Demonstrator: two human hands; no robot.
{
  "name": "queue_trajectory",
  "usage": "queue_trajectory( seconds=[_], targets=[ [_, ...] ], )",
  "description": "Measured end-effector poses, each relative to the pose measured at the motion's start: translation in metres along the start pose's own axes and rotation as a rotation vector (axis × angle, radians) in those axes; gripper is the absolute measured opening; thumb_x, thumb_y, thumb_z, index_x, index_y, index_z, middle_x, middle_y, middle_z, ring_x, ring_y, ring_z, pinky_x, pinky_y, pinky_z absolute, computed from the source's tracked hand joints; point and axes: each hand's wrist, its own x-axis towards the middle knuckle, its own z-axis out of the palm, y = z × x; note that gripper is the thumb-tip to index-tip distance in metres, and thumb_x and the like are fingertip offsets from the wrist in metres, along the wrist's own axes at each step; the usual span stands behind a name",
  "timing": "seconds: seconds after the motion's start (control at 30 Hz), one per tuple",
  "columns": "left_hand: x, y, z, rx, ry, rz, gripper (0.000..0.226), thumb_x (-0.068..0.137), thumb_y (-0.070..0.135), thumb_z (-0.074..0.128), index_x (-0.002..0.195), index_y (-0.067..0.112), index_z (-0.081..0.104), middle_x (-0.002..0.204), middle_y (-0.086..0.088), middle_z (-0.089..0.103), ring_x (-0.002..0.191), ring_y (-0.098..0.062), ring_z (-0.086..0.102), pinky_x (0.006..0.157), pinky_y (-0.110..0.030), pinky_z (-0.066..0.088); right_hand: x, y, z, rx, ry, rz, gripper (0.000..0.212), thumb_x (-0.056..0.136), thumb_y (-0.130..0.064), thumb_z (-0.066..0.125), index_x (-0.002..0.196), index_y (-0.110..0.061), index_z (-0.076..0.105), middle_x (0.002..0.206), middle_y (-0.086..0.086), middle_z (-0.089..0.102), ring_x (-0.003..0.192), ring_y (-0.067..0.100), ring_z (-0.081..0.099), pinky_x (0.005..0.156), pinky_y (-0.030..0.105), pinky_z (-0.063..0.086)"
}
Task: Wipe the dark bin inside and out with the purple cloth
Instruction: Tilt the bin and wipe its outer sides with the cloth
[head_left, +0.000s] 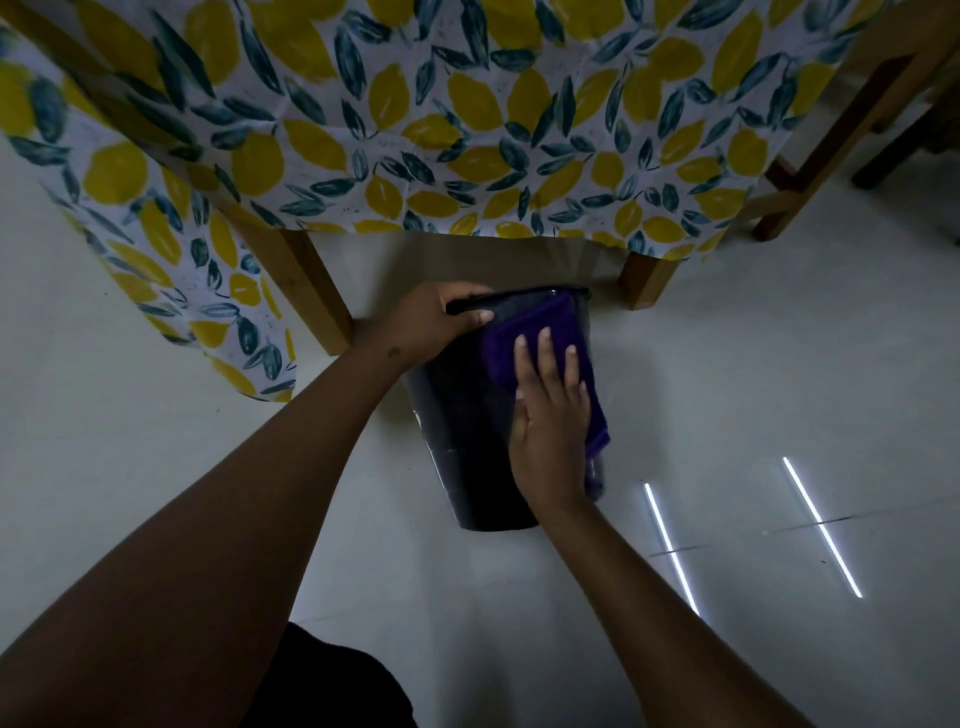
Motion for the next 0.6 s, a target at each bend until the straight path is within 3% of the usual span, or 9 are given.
queue_trajectory(
  seconds=[0.13,0.2,0.27,0.33,0.47,0.6],
  targets=[
    [0.001,-0.006,0.000,0.033,0.063,0.001,0.032,0.089,0.023,0.063,0.120,0.015,0.063,0.116,0.002,0.066,0.103,-0.006,0.058,0.072,0.007,0.036,-0.020,0.008,0.007,0.052,0.056,0.096,0.055,0.098,-0.028,0.022,0.152,-0.032,0.013,0.161,-0.006,0.009,0.148,0.024,0.006,0.111,0.056,0.029],
    [0.002,-0.009,0.000,0.038,0.076,0.001,0.032,0.089,0.022,0.064,0.120,0.014,0.063,0.115,0.002,0.065,0.103,-0.006,0.057,0.072,0.004,0.037,-0.053,0.007,0.020,-0.061,0.043,0.033,0.064,0.094,-0.022,0.042,0.151,-0.033,0.015,0.161,-0.004,0.011,0.148,0.029,0.008,0.111,0.057,0.028],
    [0.003,-0.010,-0.001,0.052,0.073,-0.007,0.034,0.089,0.024,0.064,0.122,0.015,0.062,0.118,0.001,0.065,0.107,-0.007,0.057,0.079,-0.006,0.039,-0.080,0.004,0.034,-0.206,-0.024,-0.071,0.090,0.076,-0.013,0.070,0.150,-0.031,0.023,0.160,-0.001,0.017,0.146,0.034,0.013,0.110,0.060,0.026],
    [0.004,-0.009,-0.001,0.052,0.052,-0.008,0.035,0.089,0.026,0.063,0.122,0.015,0.062,0.119,0.000,0.066,0.109,-0.010,0.059,0.083,-0.013,0.040,-0.082,-0.001,0.038,-0.263,-0.061,-0.101,0.100,0.065,-0.013,0.080,0.149,-0.029,0.028,0.159,0.002,0.022,0.144,0.035,0.016,0.109,0.061,0.025],
    [0.004,-0.005,-0.003,0.015,0.017,-0.008,0.030,0.092,0.021,0.059,0.120,0.014,0.062,0.111,0.002,0.065,0.098,-0.007,0.058,0.073,0.001,0.040,-0.036,-0.016,0.023,-0.164,0.003,-0.072,0.078,0.082,-0.015,0.058,0.150,-0.032,0.026,0.161,-0.002,0.016,0.147,0.033,0.010,0.112,0.059,0.021],
    [0.004,-0.009,-0.004,-0.001,0.045,-0.030,0.036,0.091,0.025,0.061,0.125,0.014,0.061,0.121,-0.002,0.065,0.109,-0.012,0.060,0.086,-0.014,0.042,0.002,-0.011,0.008,0.069,0.045,0.116,0.061,0.096,-0.014,0.039,0.151,-0.036,0.021,0.161,-0.006,0.010,0.149,0.026,0.005,0.113,0.057,0.022]
  ],
)
